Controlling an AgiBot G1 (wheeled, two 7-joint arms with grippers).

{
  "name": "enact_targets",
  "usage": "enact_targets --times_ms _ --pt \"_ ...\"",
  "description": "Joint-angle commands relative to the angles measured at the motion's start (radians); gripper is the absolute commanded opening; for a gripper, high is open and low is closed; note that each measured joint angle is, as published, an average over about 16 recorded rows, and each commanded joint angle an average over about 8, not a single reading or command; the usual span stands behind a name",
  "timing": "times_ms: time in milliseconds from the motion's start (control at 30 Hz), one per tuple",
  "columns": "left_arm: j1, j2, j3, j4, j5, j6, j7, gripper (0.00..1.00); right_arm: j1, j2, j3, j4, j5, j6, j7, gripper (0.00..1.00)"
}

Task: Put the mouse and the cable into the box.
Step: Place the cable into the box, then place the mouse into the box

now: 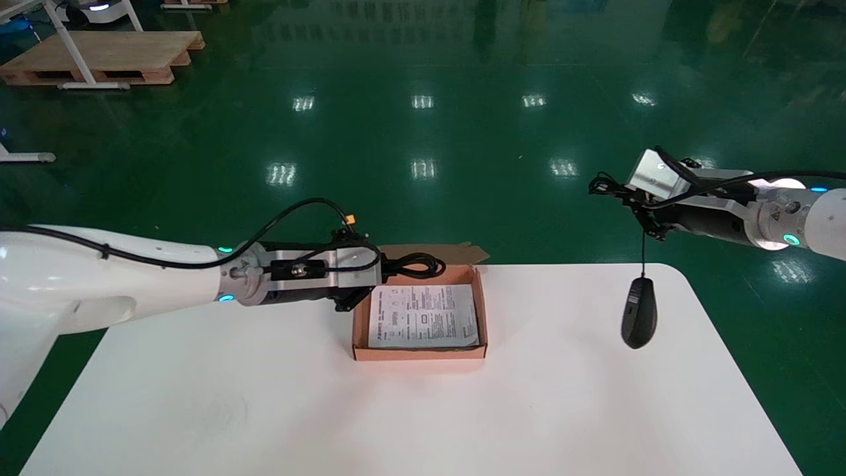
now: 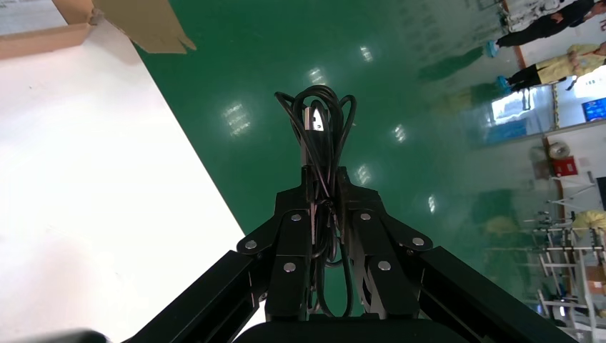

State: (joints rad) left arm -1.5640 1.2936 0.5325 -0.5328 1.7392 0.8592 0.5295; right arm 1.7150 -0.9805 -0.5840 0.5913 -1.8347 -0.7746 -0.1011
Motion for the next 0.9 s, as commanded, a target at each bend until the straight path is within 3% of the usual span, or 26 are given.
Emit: enact_targets --times_ms 33,300,667,700,900 --pt "0.001 0.004 0.001 0.000 0.014 -0.009 0.003 0.00 -0.001 0.000 0.000 0.000 0.000 0.000 0.000 0.00" --pt "0.140 0.077 0.134 -0.106 -0.006 -0.316 0.185 0.00 -0.001 0.000 0.000 0.000 0.000 0.000 0.000 0.00" --pt "0.188 0.071 0.328 -0.093 -0.140 -0.480 0.370 0.00 -0.001 0.000 0.000 0.000 0.000 0.000 0.000 0.00" --pt "0.186 0.071 0.337 -0.086 -0.153 -0.483 0.377 0.05 -0.001 0.000 0.000 0.000 0.000 0.000 0.000 0.00" --pt "0.176 0.073 0.377 -0.045 -0.213 -0.488 0.395 0.80 -0.001 0.000 0.000 0.000 -0.001 0.000 0.000 0.00"
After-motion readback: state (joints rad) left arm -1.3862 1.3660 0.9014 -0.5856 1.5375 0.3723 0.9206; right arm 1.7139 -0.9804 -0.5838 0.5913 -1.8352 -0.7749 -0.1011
